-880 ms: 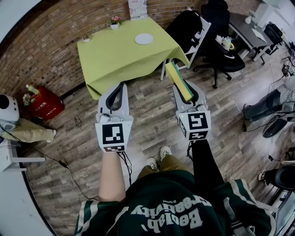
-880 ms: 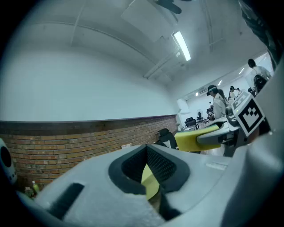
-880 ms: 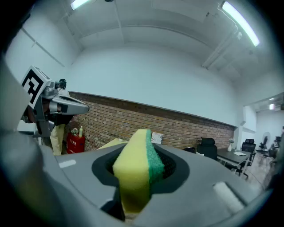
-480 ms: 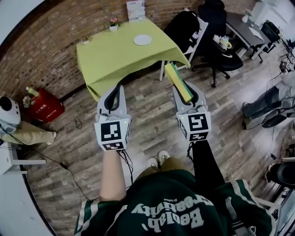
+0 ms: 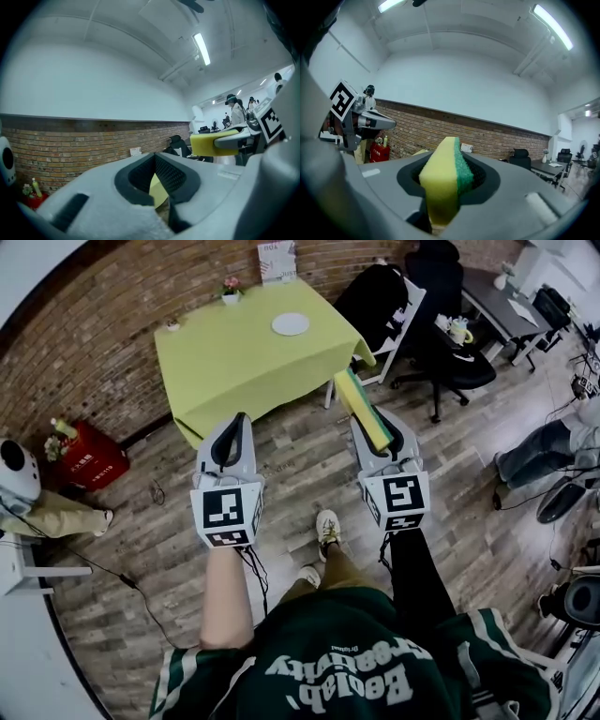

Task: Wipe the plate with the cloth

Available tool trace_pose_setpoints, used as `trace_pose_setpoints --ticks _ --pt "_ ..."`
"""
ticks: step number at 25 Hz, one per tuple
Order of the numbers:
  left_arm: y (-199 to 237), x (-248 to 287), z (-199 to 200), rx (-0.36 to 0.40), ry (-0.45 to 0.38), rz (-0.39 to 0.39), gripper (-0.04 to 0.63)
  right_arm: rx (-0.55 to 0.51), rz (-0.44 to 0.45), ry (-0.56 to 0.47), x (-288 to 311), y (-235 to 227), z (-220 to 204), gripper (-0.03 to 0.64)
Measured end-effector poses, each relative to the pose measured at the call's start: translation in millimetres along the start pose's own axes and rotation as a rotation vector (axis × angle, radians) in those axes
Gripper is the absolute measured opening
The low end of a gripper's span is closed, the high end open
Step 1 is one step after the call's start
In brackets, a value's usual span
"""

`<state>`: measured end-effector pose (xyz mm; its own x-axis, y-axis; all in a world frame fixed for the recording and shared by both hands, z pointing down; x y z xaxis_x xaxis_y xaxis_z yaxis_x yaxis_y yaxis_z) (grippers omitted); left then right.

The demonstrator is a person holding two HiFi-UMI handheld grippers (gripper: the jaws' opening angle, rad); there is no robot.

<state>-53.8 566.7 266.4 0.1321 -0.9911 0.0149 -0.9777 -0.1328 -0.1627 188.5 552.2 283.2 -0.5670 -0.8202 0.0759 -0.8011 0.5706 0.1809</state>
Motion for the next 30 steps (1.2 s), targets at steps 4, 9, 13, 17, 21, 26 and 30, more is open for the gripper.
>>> trace_pose_setpoints --ticks 4,9,13,17,21,26,30 --pt "2 30 -1 0.014 0.006 0.006 0.006 0.013 0.009 -0.010 25 -19 -4 0.141" --pt "11 82 5 0.023 0.004 0.029 0.006 0.024 0.033 -0.025 77 -54 -3 0.141" --pt "19 127 8 0.029 0.006 0.048 0.006 0.023 0.057 -0.037 122 -83 0 0.141" --pt "23 166 9 0.034 0.010 0.067 0.006 0.027 0.079 -0.037 160 -109 -4 0.141" --pt "22 200 7 0.042 0.026 0.079 0.006 0.033 0.110 -0.031 191 -131 -10 0.140" --pt "12 231 9 0.068 0.017 0.107 0.006 0.037 0.138 -0.038 214 -157 -19 0.138" --pt "9 247 6 0.058 0.013 0.124 0.006 0.056 0.130 -0.047 222 -176 -26 0.137"
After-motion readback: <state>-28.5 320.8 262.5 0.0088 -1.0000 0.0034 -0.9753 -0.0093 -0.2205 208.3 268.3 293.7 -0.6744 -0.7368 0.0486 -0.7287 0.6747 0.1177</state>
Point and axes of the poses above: the fingertips, and each gripper's own axes: x forward along the fingers, y to its left, z out of its top, the point moved 7 cm from there along -x, backward along the fingers, and after that the axes turned 9 degrees about z, right-handed, at the moved point
